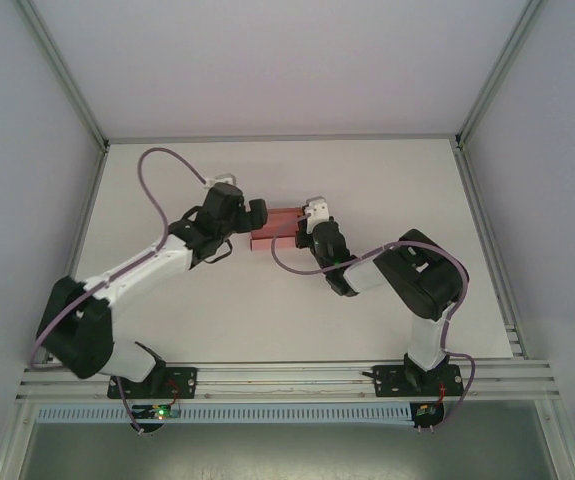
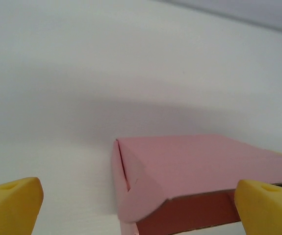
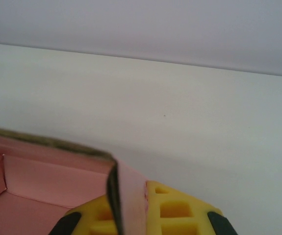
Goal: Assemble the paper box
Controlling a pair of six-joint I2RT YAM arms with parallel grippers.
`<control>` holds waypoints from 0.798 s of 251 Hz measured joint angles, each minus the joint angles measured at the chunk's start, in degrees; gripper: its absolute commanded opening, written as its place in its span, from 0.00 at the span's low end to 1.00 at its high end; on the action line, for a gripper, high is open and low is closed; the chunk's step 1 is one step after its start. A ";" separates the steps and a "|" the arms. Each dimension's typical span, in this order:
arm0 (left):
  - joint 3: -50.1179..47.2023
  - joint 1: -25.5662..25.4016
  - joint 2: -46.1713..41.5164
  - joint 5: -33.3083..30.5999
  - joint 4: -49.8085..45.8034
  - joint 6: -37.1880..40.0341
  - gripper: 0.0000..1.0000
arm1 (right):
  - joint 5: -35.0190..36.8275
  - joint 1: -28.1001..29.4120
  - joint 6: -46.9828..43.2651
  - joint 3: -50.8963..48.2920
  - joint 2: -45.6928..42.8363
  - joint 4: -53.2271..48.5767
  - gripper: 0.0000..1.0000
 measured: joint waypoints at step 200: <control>0.35 9.16 13.97 25.73 2.95 -19.76 0.71 | 4.13 4.87 -7.65 -5.81 1.84 11.72 0.06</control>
